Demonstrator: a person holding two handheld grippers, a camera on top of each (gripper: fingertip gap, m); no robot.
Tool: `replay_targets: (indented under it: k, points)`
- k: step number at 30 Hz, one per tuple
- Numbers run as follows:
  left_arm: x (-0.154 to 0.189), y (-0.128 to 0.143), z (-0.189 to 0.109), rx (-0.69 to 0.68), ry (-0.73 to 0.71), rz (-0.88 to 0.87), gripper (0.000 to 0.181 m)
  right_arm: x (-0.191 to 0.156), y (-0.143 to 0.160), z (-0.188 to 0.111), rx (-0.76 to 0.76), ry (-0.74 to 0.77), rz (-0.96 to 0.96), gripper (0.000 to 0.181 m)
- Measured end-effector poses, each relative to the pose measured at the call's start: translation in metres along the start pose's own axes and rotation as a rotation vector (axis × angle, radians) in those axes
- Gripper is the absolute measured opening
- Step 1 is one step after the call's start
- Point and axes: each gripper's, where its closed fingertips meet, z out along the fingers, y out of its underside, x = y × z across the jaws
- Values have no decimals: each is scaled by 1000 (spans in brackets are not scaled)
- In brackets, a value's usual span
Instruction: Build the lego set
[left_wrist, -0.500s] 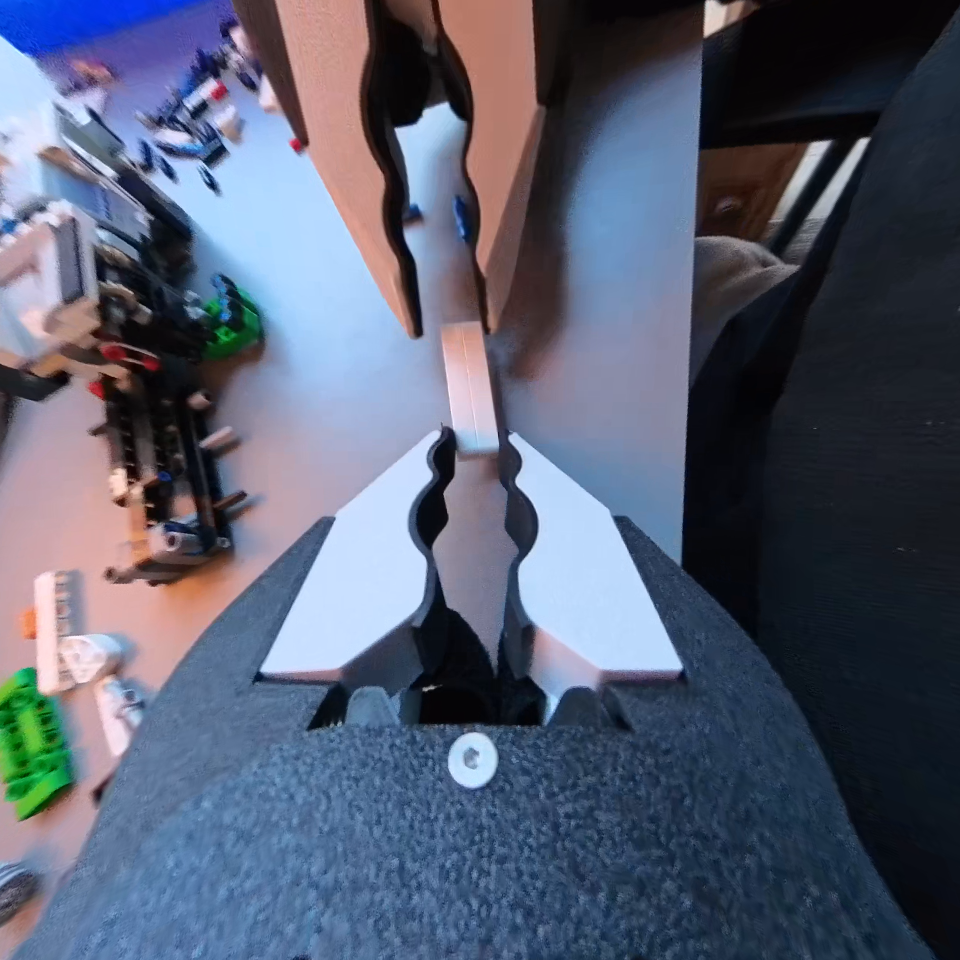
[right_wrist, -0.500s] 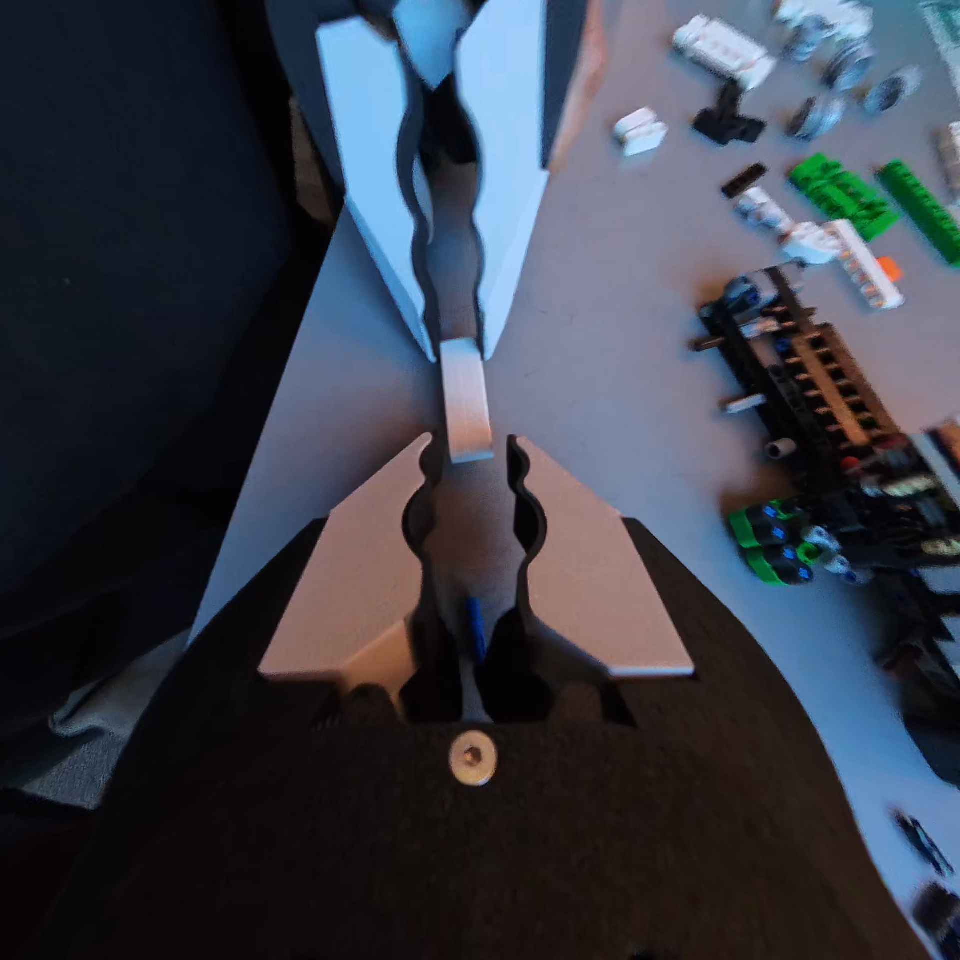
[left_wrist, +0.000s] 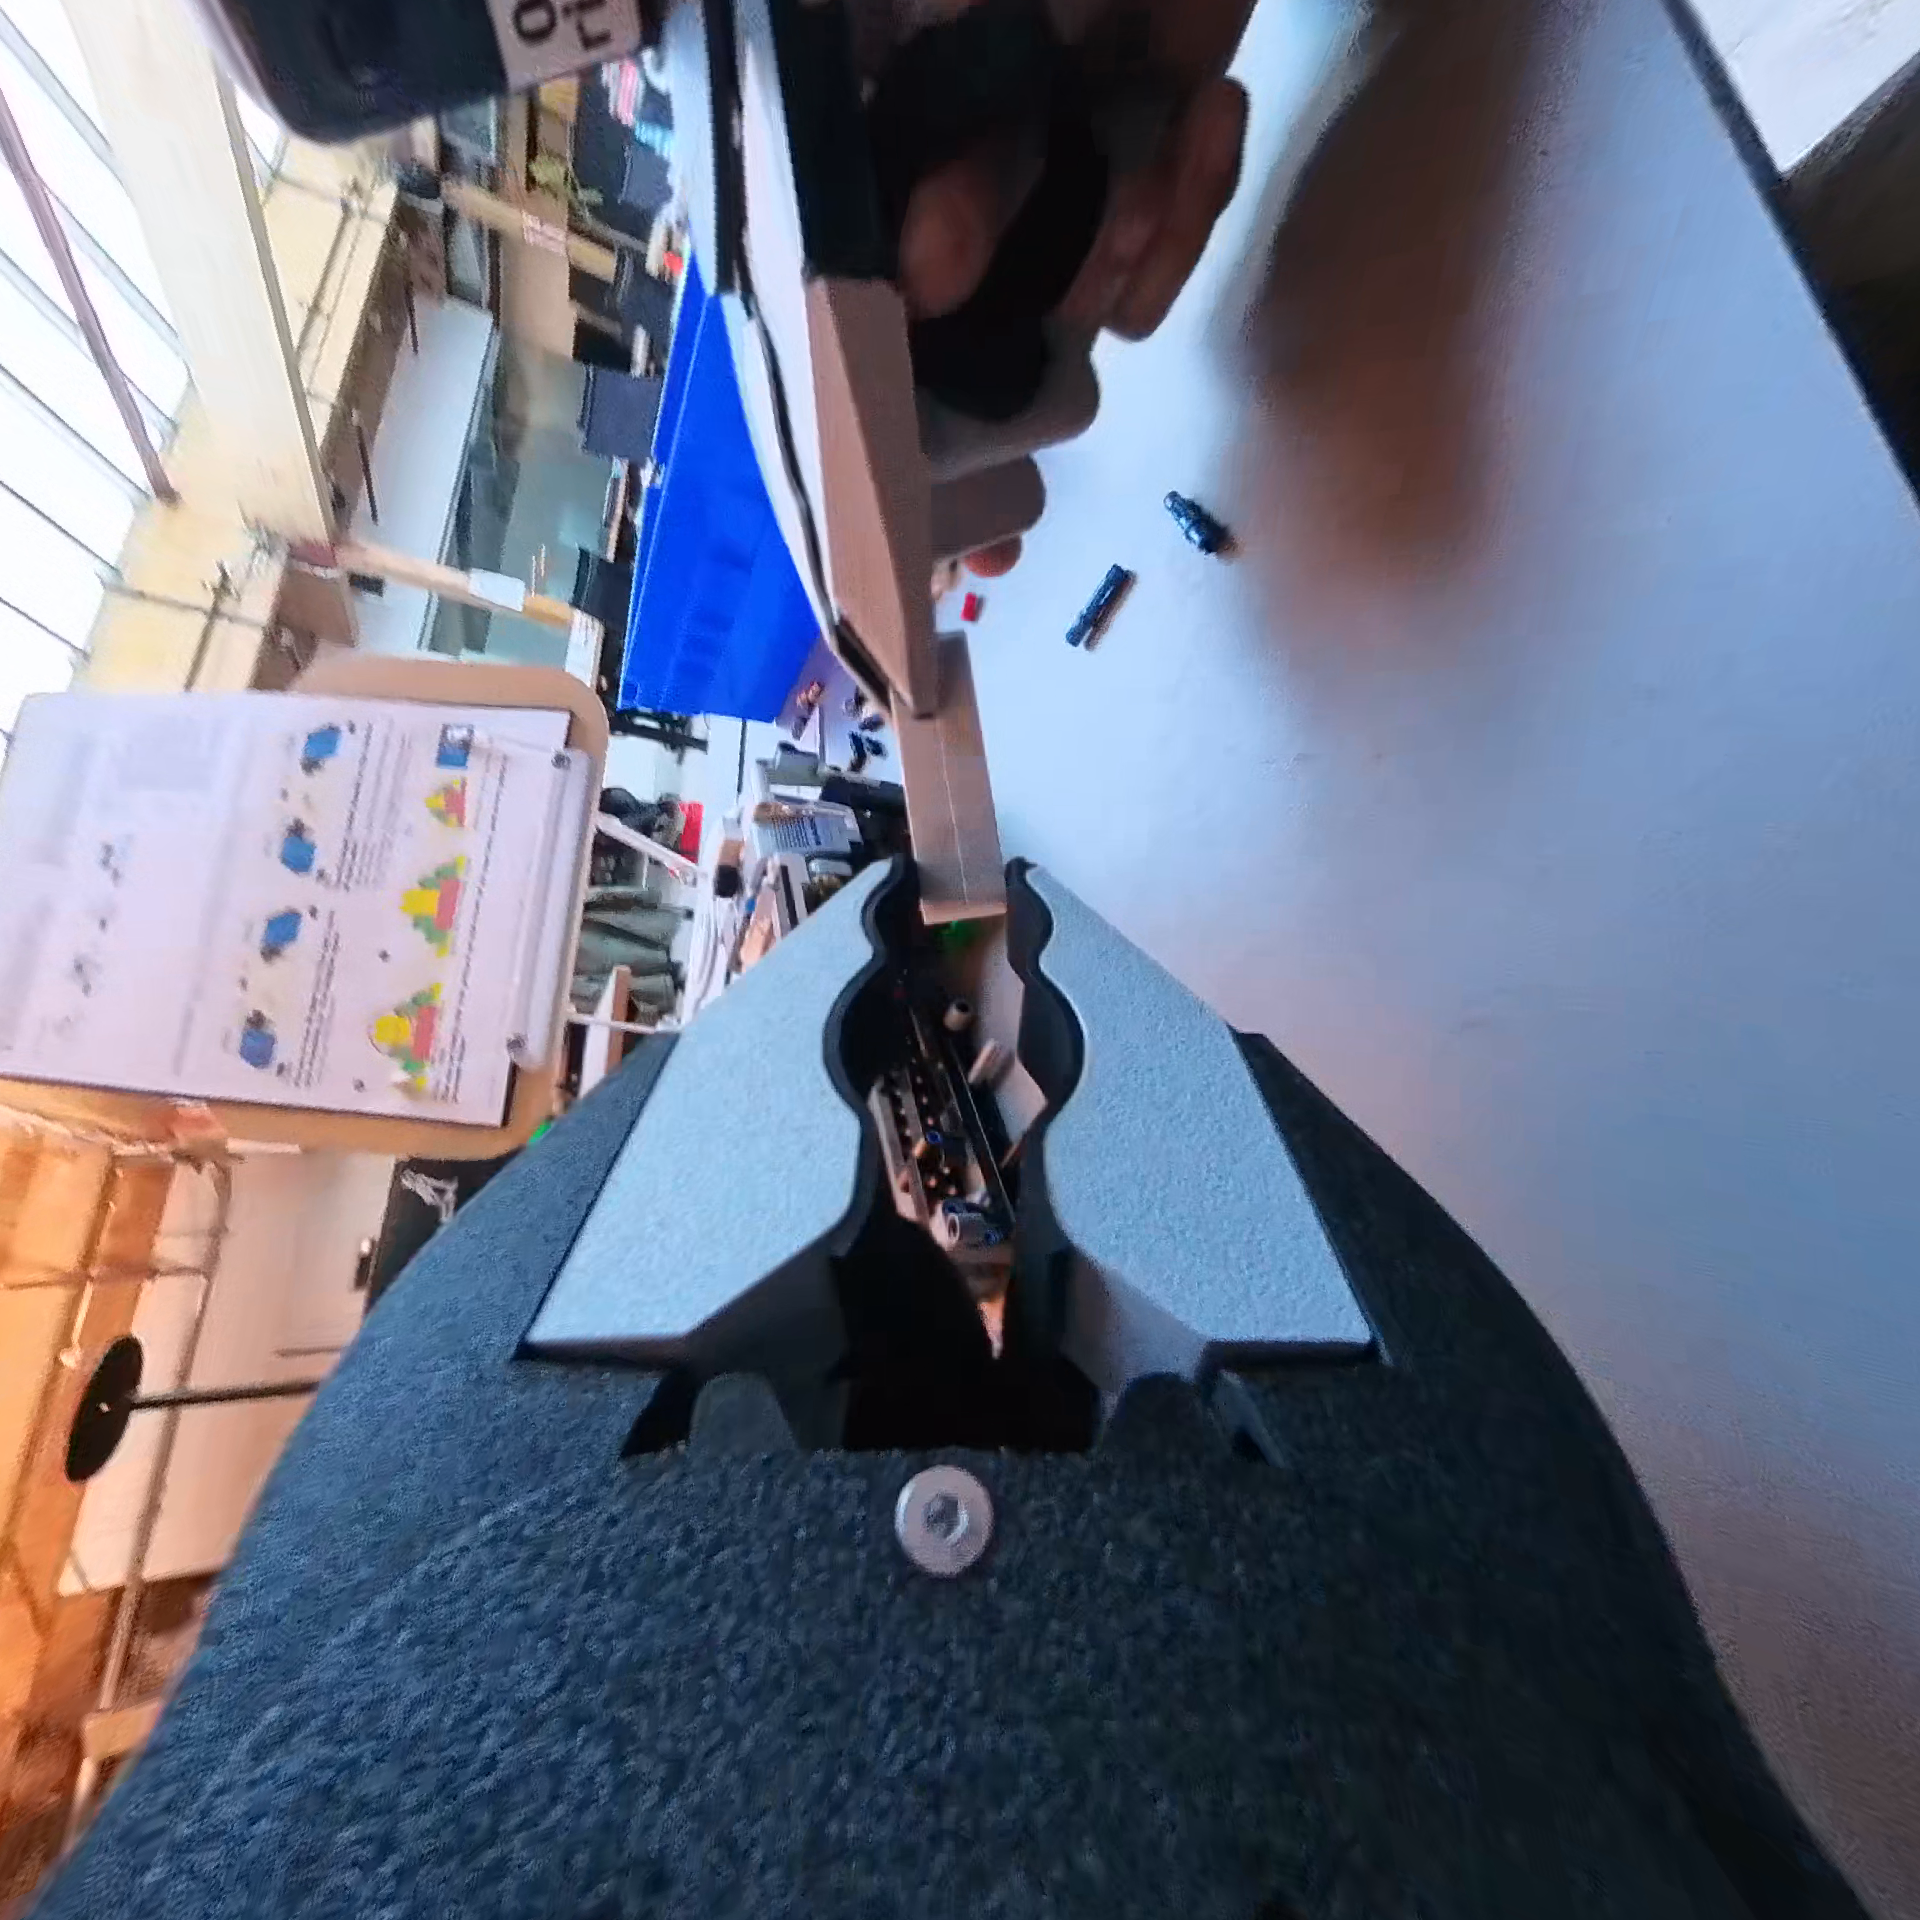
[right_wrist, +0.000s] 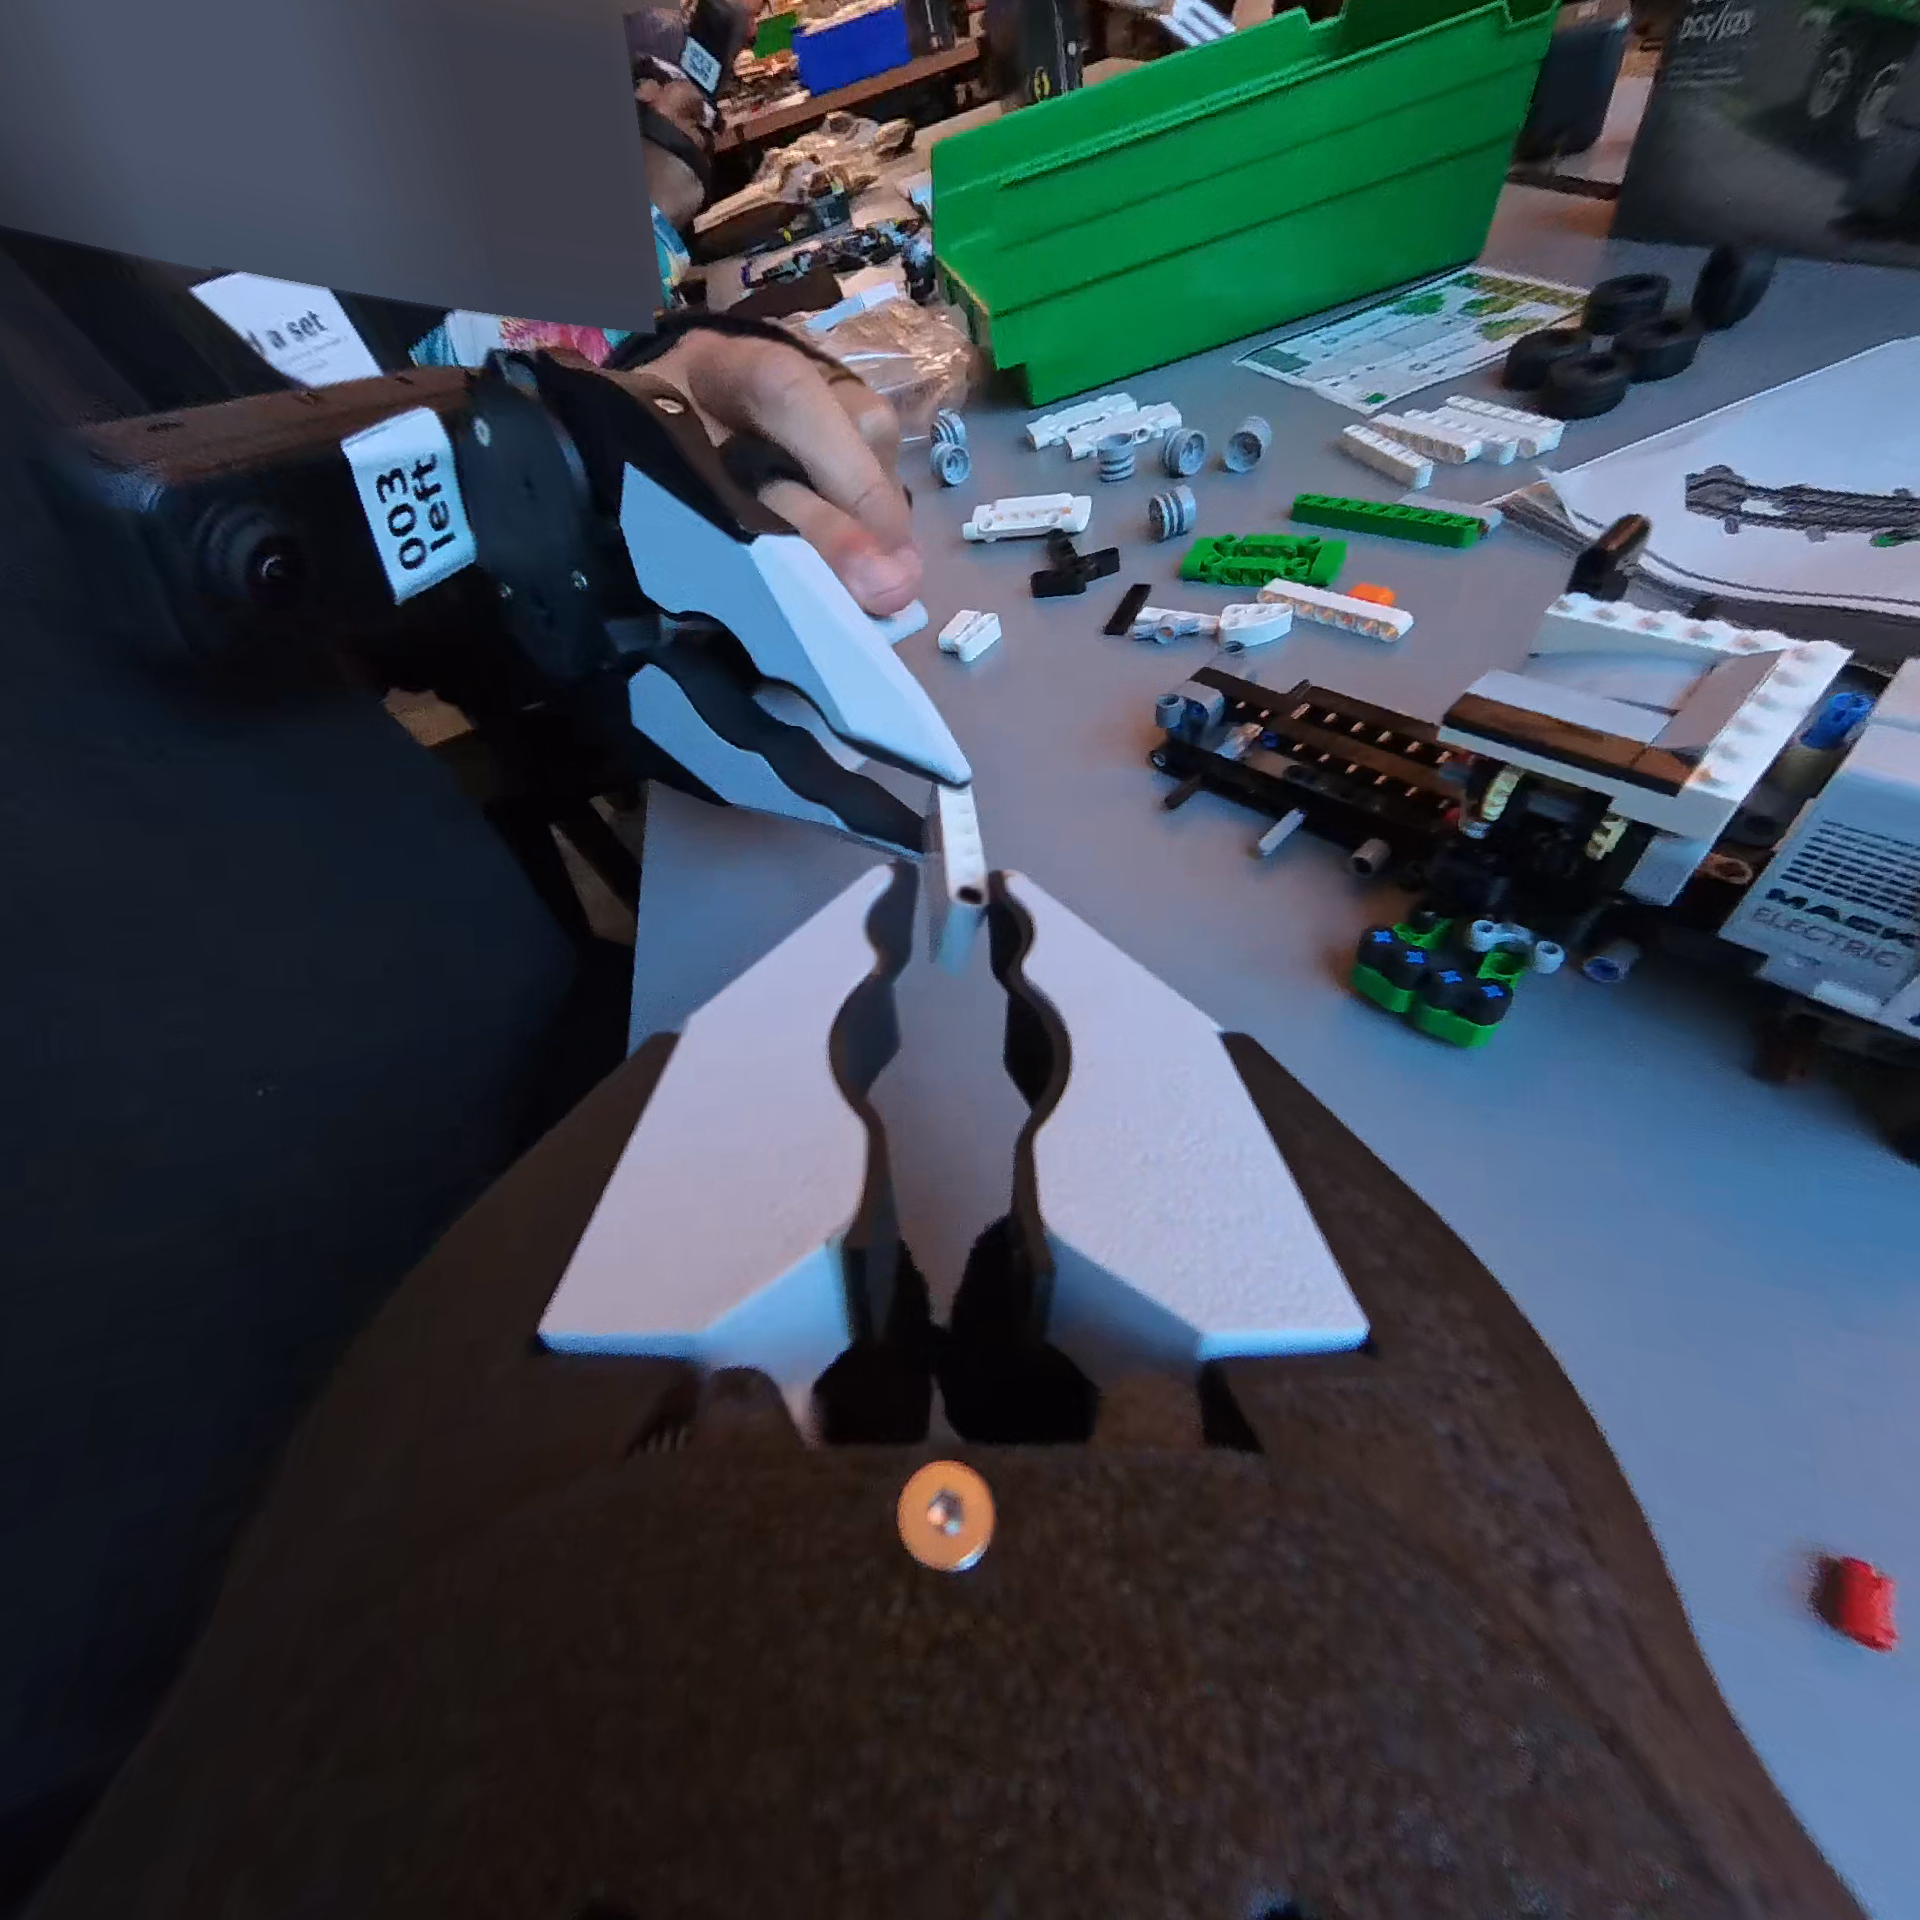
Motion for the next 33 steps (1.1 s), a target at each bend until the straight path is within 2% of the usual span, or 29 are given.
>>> replay_targets:
  k: [3,6,7,10,13,15,19,22,28,31,33]
  points:
    - [-2,2,3,7,2,18,15,2,0,0,-3,49,-20,8]
    - [-7,4,3,32,6,-83,16,4,-2,-2,2,124,-109,6]
    - [-9,7,3,33,30,-164,17,7,-3,-4,-3,177,-183,6]
    - [-15,12,4,64,135,-467,46,13,4,-10,-95,351,-530,6]
    - [-12,12,8,97,286,-670,47,5,-4,-10,-91,449,-841,6]
    - [-11,7,9,153,360,-726,38,-1,-6,-8,-85,470,-947,6]
    - [7,-10,4,219,707,-945,51,-5,-13,-13,-17,500,-1004,6]
    - [8,-24,0,301,844,-1064,50,-6,-13,-15,6,497,-1005,6]
    - [4,-24,1,365,872,-1205,35,-4,-6,-12,46,503,-964,6]
    - [3,-17,2,336,855,-1238,23,-1,-5,-10,12,541,-982,7]
    - [4,-14,2,325,865,-1256,22,1,0,-7,-11,536,-991,6]
